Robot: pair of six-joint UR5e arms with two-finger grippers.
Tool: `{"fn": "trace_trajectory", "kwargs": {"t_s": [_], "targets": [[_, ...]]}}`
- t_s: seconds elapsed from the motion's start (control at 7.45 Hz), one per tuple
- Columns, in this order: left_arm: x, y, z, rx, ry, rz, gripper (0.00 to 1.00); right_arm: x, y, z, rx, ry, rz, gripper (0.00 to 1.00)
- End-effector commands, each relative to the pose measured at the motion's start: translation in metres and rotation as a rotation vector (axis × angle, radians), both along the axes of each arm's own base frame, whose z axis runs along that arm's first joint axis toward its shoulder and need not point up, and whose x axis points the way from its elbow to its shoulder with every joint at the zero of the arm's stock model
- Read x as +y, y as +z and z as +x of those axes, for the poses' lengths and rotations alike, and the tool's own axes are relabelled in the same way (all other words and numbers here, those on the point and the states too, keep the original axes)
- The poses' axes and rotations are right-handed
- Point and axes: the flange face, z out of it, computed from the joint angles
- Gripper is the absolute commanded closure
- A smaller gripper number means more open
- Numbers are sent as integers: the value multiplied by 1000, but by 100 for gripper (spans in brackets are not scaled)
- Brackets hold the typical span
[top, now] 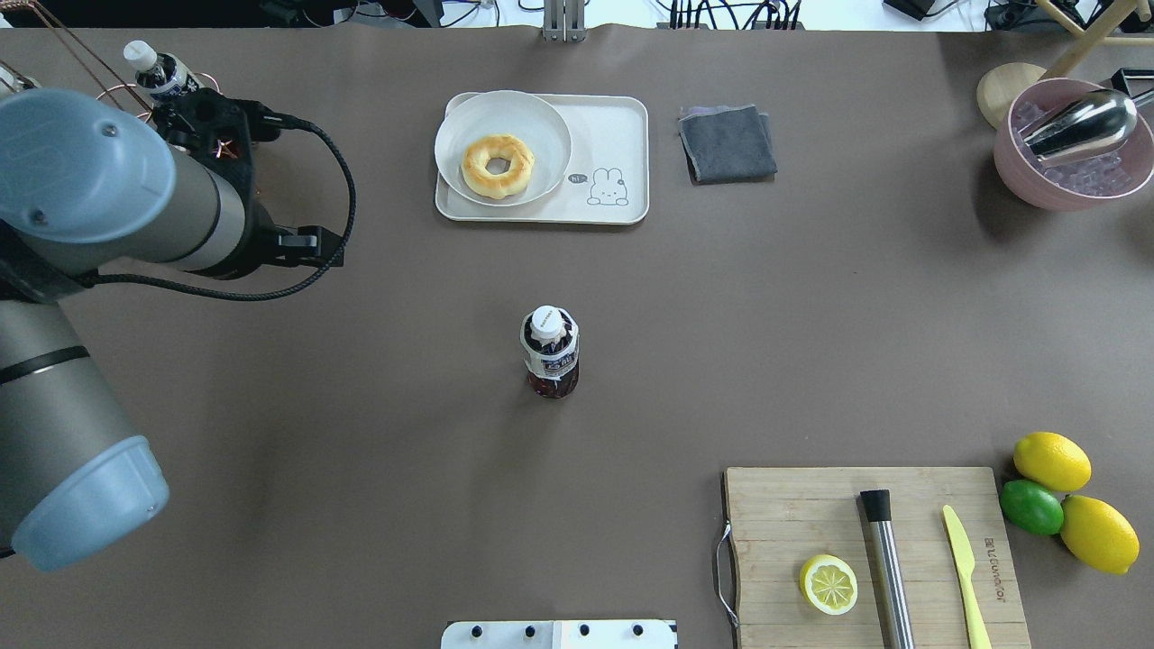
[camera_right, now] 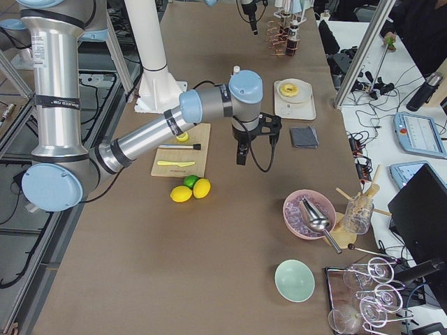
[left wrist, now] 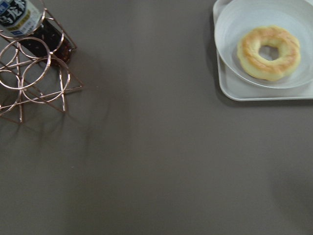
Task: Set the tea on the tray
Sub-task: 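Withdraw the left gripper back toward the carrier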
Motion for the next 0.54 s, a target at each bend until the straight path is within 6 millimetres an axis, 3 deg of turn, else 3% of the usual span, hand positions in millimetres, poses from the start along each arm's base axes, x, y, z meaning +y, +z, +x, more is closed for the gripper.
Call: {"fn": "trace_trajectory", "kwargs": {"t_s": [0.0, 0.13, 0.4], "targets": [[-29, 29, -40, -43, -53, -11, 2, 21, -57, -51, -31, 10, -46, 0], [-22, 62, -53, -89, 55, 60, 2, 16, -71, -64, -34, 9, -48, 0], [-33, 125, -105, -105, 160, 64, 2, 6, -103, -100, -32, 12, -55, 0]]}}
